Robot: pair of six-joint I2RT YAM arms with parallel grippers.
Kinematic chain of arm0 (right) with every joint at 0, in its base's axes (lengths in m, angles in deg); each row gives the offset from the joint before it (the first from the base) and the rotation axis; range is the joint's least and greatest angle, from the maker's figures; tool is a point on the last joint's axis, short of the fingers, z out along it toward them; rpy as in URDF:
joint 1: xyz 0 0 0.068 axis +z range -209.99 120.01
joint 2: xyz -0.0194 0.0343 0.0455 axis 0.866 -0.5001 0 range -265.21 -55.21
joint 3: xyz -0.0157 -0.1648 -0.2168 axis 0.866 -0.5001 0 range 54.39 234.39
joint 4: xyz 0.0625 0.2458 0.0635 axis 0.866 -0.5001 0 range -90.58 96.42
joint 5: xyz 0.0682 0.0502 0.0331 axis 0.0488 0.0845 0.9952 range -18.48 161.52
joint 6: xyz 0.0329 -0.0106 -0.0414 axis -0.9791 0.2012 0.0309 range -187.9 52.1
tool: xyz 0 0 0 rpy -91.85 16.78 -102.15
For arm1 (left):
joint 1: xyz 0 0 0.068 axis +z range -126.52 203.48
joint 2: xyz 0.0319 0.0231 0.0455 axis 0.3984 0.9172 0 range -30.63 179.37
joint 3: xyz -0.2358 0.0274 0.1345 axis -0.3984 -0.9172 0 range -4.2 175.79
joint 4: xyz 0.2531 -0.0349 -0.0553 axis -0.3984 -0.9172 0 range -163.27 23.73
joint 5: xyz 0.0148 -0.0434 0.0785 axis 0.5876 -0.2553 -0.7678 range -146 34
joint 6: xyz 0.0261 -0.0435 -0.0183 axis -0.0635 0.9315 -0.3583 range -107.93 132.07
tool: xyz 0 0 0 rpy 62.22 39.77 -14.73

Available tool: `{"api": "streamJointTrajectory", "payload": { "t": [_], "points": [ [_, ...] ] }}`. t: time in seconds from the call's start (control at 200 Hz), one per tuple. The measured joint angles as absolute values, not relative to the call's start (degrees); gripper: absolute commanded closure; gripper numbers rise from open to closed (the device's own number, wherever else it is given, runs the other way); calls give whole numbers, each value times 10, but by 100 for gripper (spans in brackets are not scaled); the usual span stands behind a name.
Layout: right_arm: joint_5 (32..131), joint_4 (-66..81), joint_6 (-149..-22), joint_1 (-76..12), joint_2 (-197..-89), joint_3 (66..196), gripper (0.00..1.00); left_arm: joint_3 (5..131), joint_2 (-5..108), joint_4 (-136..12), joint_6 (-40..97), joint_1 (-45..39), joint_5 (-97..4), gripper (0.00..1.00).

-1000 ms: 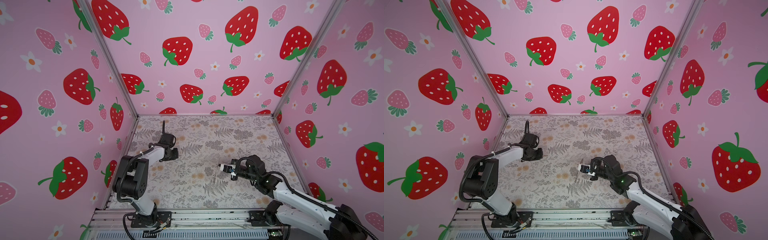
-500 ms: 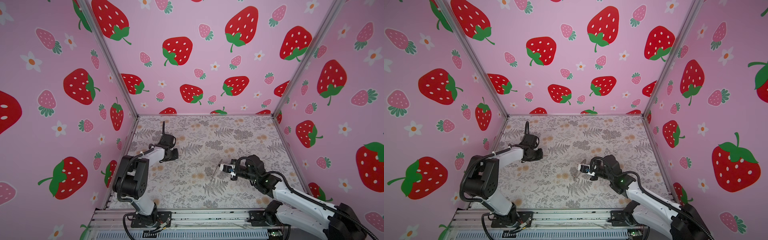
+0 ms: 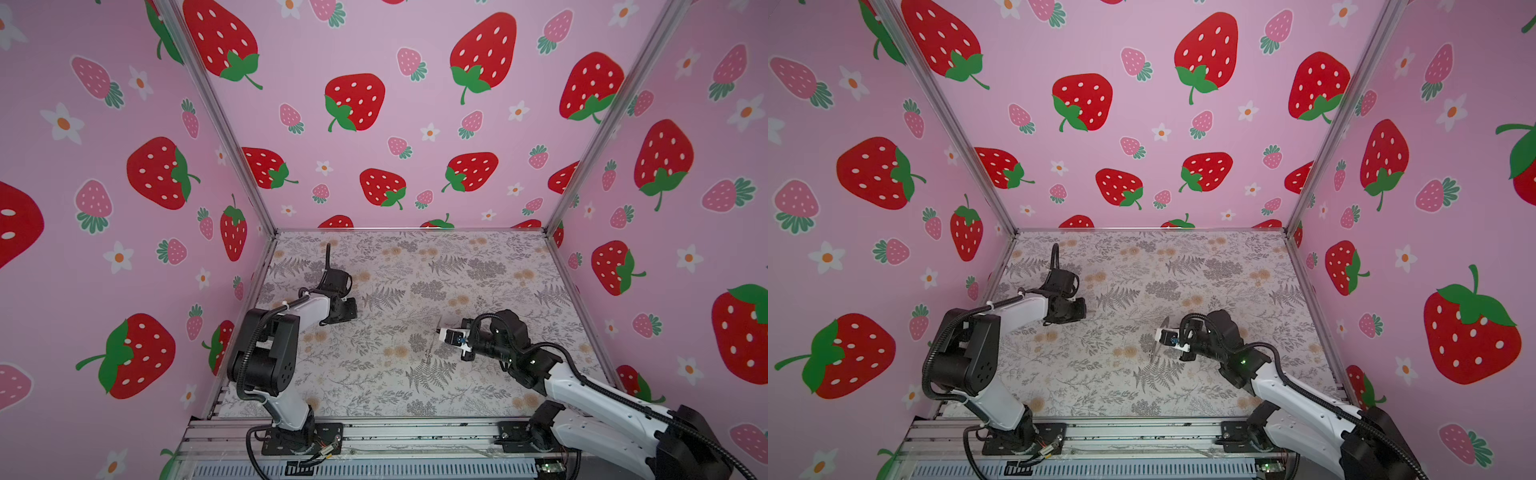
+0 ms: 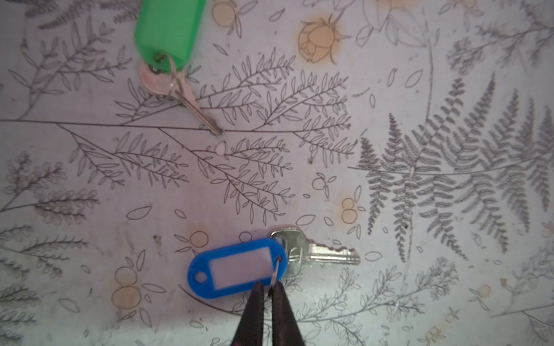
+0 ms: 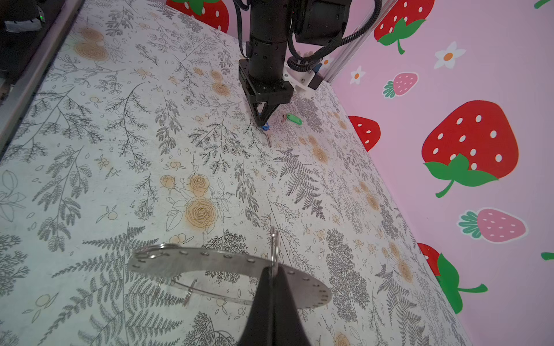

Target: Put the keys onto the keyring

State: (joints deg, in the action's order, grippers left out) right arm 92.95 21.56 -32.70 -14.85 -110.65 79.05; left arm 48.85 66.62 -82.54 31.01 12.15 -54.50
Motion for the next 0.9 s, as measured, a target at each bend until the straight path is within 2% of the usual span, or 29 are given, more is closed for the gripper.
{"api": "streamJointTrajectory", "payload": {
  "t": [0.325,0.635,0.655,0.725,0.9],
  "points": [
    [930,215,-327,-148,-1108,791,100,489,667,-825,310,121,-545,89],
    [930,215,-327,-148,-1110,791,100,495,680,-818,310,119,-545,93],
    [930,215,-327,-148,-1110,791,100,495,680,-817,310,119,-545,97],
    [930,215,-327,-148,-1110,791,100,495,680,-817,309,119,-545,99],
    [930,215,-327,-148,-1110,791,100,495,664,-819,301,119,-539,100]
  ]
}}
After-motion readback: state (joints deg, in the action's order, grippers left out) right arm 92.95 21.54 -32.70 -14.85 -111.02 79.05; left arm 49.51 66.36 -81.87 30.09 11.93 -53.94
